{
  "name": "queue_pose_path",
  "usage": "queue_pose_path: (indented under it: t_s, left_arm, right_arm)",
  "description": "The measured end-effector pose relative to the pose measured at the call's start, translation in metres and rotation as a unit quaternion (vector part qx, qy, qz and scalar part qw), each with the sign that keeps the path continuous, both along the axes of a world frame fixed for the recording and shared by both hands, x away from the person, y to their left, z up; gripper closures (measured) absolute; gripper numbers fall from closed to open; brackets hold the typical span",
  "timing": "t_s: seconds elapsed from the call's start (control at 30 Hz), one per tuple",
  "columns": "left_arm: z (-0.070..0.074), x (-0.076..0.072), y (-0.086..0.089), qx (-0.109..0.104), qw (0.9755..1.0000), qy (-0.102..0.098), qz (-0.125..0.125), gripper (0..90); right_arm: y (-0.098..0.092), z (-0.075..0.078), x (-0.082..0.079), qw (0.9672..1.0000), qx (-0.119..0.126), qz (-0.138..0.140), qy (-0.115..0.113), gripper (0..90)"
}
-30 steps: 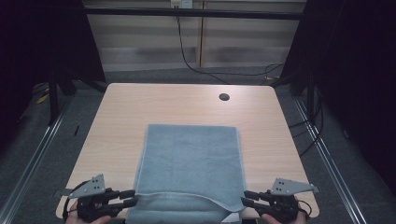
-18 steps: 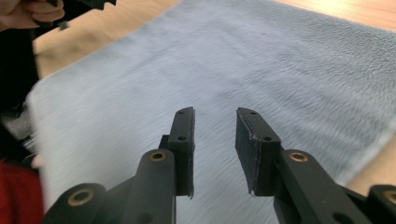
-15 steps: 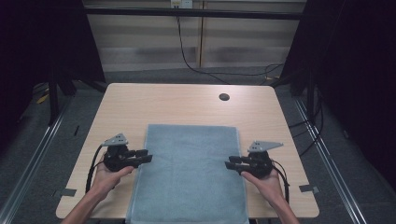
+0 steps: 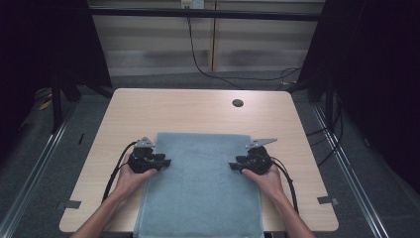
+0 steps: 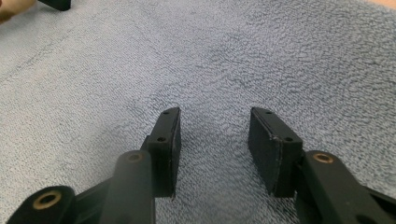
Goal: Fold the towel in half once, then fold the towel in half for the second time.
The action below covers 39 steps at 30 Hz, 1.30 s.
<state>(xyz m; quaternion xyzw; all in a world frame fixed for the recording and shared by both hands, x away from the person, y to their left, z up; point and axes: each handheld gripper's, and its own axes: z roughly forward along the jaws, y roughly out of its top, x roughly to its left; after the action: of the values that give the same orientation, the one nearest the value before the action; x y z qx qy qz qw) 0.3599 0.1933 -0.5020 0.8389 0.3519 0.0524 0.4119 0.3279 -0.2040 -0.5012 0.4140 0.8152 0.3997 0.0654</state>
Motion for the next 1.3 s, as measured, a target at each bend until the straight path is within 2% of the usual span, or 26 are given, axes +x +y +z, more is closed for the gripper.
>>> queue_pose_path:
  t_s: [0.07, 0.13, 0.2, 0.3, 0.37, 0.47, 0.53, 0.63, 0.7, 0.8, 0.83, 0.93, 1.0, 1.07, 1.1, 1.2, 1.3]
  left_arm:
    - [-0.002, -0.005, 0.002, -0.004, 0.9999, -0.008, -0.004, 60.4]
    - [-0.002, -0.010, 0.004, -0.002, 0.9999, -0.010, -0.012, 60.3]
    - [0.000, -0.016, 0.007, 0.000, 0.9998, 0.000, -0.021, 60.4]
    - [-0.002, -0.025, 0.013, -0.010, 0.9995, 0.002, -0.031, 61.4]
    - [-0.001, -0.030, 0.017, -0.015, 0.9993, 0.009, -0.034, 62.6]
    - [-0.001, -0.039, 0.018, -0.012, 0.9993, 0.006, -0.036, 62.9]
    - [-0.001, -0.044, 0.018, -0.009, 0.9991, 0.007, -0.040, 62.9]
    - [-0.001, -0.050, 0.020, -0.024, 0.9984, 0.022, -0.047, 61.9]
    - [-0.001, -0.056, 0.020, -0.024, 0.9981, 0.021, -0.053, 61.9]
    - [0.002, -0.070, 0.015, -0.014, 0.9985, 0.024, -0.047, 59.7]
    - [0.002, -0.075, 0.014, -0.008, 0.9985, 0.019, -0.050, 57.6]
    - [0.006, -0.086, 0.013, 0.002, 0.9978, 0.023, -0.061, 56.4]
    - [0.008, -0.087, 0.014, -0.008, 0.9976, 0.023, -0.065, 57.0]
    - [0.011, -0.083, 0.014, -0.018, 0.9974, 0.024, -0.066, 58.0]
    - [0.011, -0.079, 0.013, -0.020, 0.9977, 0.019, -0.062, 58.0]
    - [0.013, -0.063, 0.010, -0.004, 0.9988, 0.000, -0.049, 59.6]
    - [0.008, -0.045, 0.012, -0.002, 0.9996, 0.012, -0.026, 61.8]
  right_arm:
    - [0.001, 0.000, -0.003, 1.0000, -0.008, 0.003, -0.002, 54.5]
    - [0.002, -0.001, -0.005, 1.0000, -0.006, 0.003, -0.003, 54.5]
    - [0.002, -0.001, -0.010, 1.0000, -0.002, 0.002, -0.004, 54.5]
    - [0.004, 0.000, -0.018, 0.9998, -0.011, 0.018, -0.003, 54.5]
    - [0.004, 0.000, -0.023, 0.9998, -0.005, 0.022, -0.001, 54.5]
    - [0.006, -0.001, -0.034, 0.9997, -0.005, 0.024, -0.009, 54.7]
    - [0.006, 0.000, -0.040, 0.9996, -0.010, 0.028, -0.005, 54.8]
    - [0.006, 0.002, -0.050, 0.9993, -0.016, 0.033, 0.000, 56.1]
    - [0.004, 0.002, -0.057, 0.9993, -0.013, 0.036, -0.001, 58.6]
    - [0.001, 0.003, -0.064, 0.9991, -0.010, 0.040, 0.009, 59.6]
    - [0.001, 0.003, -0.068, 0.9990, -0.010, 0.043, 0.009, 59.5]
    - [0.004, 0.005, -0.081, 0.9983, -0.026, 0.052, 0.001, 59.3]
    - [0.003, 0.006, -0.087, 0.9982, -0.023, 0.054, 0.009, 58.2]
    - [0.000, 0.009, -0.087, 0.9986, -0.010, 0.051, 0.012, 55.7]
    - [-0.003, 0.011, -0.084, 0.9987, 0.002, 0.051, 0.007, 55.5]
    - [-0.011, 0.022, -0.070, 0.9991, 0.013, 0.039, -0.011, 55.2]
    - [-0.020, 0.030, -0.051, 0.9993, 0.010, 0.024, -0.027, 57.1]
